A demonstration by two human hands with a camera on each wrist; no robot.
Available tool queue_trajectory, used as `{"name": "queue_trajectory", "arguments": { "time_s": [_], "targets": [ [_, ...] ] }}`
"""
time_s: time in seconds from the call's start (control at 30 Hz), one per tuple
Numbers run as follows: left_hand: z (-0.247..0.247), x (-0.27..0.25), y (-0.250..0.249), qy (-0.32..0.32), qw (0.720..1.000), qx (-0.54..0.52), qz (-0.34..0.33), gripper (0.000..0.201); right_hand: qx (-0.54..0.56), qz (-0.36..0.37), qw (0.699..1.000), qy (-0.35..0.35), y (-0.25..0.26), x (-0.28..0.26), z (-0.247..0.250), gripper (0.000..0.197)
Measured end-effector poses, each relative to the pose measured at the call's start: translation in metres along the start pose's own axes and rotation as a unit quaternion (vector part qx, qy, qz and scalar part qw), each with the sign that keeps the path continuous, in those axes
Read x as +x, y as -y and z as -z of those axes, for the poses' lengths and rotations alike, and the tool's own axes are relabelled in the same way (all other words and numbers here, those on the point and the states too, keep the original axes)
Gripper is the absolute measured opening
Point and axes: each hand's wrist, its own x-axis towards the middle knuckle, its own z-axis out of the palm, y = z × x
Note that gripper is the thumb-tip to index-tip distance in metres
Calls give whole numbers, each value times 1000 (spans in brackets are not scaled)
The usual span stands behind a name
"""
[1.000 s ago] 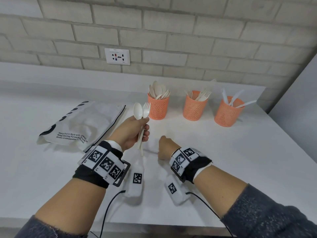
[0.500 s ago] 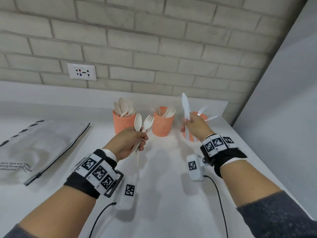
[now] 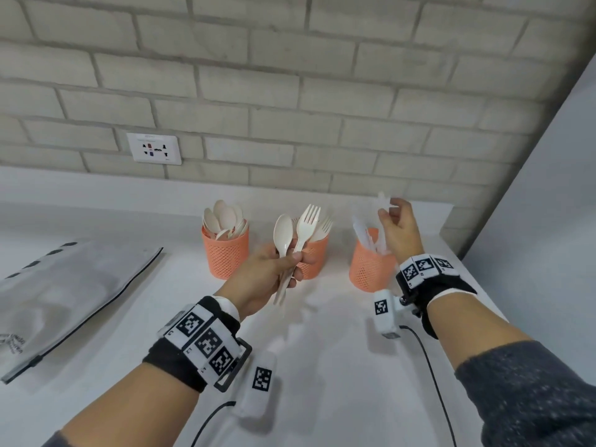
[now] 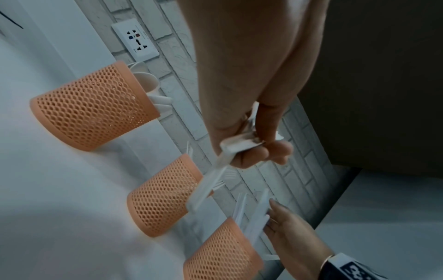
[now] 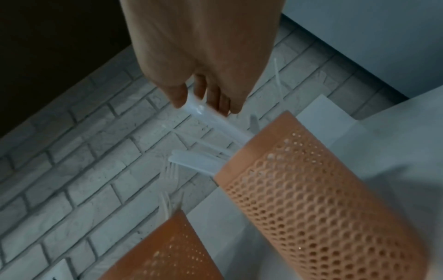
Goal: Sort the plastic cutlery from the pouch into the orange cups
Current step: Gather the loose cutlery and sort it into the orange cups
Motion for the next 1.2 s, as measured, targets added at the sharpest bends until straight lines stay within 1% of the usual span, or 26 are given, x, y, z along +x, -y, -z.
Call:
{"name": "queue_trajectory", "arguments": {
  "time_s": [0.07, 0.1, 0.17, 0.2, 0.23, 0.27, 0.3, 0.37, 0.43, 0.47, 0.5, 0.53, 0.57, 0.63, 0.7, 0.73, 0.77, 0.8, 0.83, 0.9, 0.97, 1.03, 1.07, 1.1, 1.17, 1.2],
  "targets": [
    [2, 5, 2, -8, 1000, 2, 7, 13, -3, 14, 1000, 2, 2, 2, -1, 38],
    [2, 6, 3, -12, 1000, 2, 12, 12, -17, 40, 999, -13, 4, 5, -2, 39],
    [3, 9, 4, -15, 1000, 2, 22, 12, -62, 124, 988, -64, 13, 8, -6, 35],
    [3, 10, 5, -17, 1000, 1, 25, 12, -71, 169, 980, -82, 18, 7, -9, 32],
    [3, 11, 6, -21, 999, 0, 26, 13, -55, 196, 976, -83, 22, 5, -14, 28],
    [3, 13, 6, -26, 999, -3, 25, 13, -20, 202, 977, -63, 30, 0, -20, 23],
    [3, 15, 7, -34, 999, -5, 24, 12, 10, 191, 981, -21, 35, -7, -29, 18],
    [4, 17, 9, -46, 999, -10, 20, 10, 22, 138, 984, 113, 45, -28, -50, 12],
    [6, 18, 10, -49, 999, -17, 10, 9, 5, 67, 970, 234, 47, -46, -69, 17],
    [7, 18, 9, -47, 999, -22, 5, 12, 2, 44, 961, 274, 48, -53, -76, 13],
    [8, 17, 9, -47, 999, -26, 3, 17, 14, 35, 955, 295, 50, -56, -81, 8],
    [11, 16, 9, -52, 998, -27, 4, 21, 31, 30, 956, 289, 54, -56, -84, 8],
    [15, 16, 9, -61, 998, -26, 8, 24, 57, 26, 964, 260, 57, -50, -85, 10],
    [25, 16, 11, -90, 996, -21, 12, 25, 96, 48, 983, 148, 65, -31, -81, 9],
    [34, 16, 11, -117, 993, -20, 8, 24, 77, 123, 989, 27, 70, -13, -76, 8],
    [37, 15, 11, -124, 992, -21, 7, 23, 51, 160, 986, -12, 69, -7, -76, 8],
    [38, 14, 11, -127, 992, -22, 7, 23, 19, 186, 982, -35, 64, -5, -78, 8],
    [40, 14, 11, -127, 992, -22, 7, 23, -15, 197, 979, -38, 59, -7, -82, 8],
    [40, 14, 10, -124, 992, -21, 7, 23, -53, 199, 978, -21, 50, -9, -88, 9],
    [42, 14, 10, -119, 993, -19, 7, 23, -155, 165, 973, 36, 31, -15, -101, 8],
    [44, 15, 11, -117, 993, -21, 8, 22, -269, 116, 953, 75, 16, -18, -110, 14],
    [47, 17, 12, -115, 993, -21, 8, 22, -342, 100, 932, 71, 7, -20, -113, 23],
    [48, 18, 13, -115, 993, -20, 9, 22, -349, 109, 929, 50, 5, -21, -115, 26],
    [49, 19, 13, -115, 993, -19, 10, 22, -333, 122, 935, 26, 5, -22, -118, 31],
    [50, 20, 15, -114, 993, -19, 12, 22, -258, 120, 959, -9, 6, -22, -123, 54],
    [50, 20, 15, -113, 993, -19, 14, 22, -223, 97, 970, -14, 8, -20, -125, 65]
  ]
}}
